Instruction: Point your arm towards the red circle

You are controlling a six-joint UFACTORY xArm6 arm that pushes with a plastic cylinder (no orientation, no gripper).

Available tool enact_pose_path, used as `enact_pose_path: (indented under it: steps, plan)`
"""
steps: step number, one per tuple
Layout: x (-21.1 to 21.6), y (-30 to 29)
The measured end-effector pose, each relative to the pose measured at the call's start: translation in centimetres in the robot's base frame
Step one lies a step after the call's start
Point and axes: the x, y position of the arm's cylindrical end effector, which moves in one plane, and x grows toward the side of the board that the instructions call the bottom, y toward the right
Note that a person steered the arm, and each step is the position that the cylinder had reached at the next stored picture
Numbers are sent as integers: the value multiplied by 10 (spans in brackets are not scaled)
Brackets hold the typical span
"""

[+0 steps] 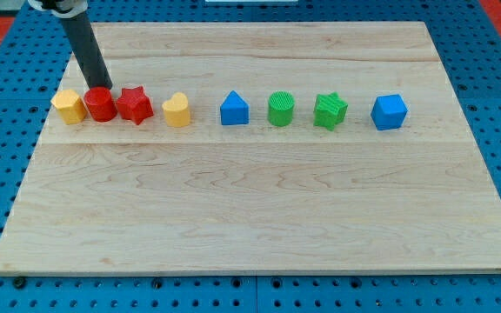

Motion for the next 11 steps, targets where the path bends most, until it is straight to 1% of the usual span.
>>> enact_pose_path:
  steps: [2, 3, 6, 7, 8, 10, 11]
  plan:
    - [0, -5]
    - [-11, -5]
    - [-11, -4]
    - [-16, 18]
    - [-18, 61]
    - [-16, 106]
    - [9, 121]
